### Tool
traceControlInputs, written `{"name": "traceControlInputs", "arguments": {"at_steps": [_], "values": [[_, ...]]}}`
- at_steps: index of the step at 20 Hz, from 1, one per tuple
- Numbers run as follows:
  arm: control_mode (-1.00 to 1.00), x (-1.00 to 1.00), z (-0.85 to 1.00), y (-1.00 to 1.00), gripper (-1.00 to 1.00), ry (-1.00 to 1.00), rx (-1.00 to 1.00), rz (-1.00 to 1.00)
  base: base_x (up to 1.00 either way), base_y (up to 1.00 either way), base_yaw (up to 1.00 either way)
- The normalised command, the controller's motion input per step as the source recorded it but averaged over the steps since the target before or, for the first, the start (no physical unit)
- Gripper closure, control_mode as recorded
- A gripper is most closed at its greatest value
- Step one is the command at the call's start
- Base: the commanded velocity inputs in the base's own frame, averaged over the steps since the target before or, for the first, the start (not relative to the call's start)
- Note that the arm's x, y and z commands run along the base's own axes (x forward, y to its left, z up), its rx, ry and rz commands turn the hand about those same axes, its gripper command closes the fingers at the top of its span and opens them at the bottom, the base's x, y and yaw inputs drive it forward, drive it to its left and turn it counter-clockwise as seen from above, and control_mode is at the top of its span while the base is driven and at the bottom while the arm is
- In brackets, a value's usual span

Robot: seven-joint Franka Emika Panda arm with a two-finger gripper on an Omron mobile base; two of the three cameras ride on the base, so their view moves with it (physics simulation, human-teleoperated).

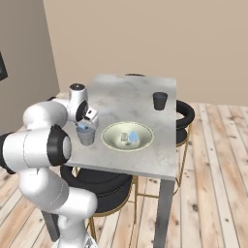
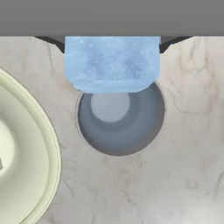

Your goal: There are four ice cubes in the ice bowl. Place two ice cubes in each glass of water.

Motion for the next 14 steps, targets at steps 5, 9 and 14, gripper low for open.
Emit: {"name": "traceControlInputs", "arguments": {"at_steps": [5, 9, 14], "values": [[-1.0, 0.28, -0.07, 0.05, 1.0, 0.0, -0.02, 0.0, 0.0, 0.0, 0.0], [-1.0, 0.16, -0.23, 0.0, 1.0, 0.0, -0.06, 0.0, 0.0, 0.0, 0.0], [-1.0, 0.0, -0.31, 0.0, 1.0, 0.0, -0.09, 0.0, 0.0, 0.0, 0.0]]}}
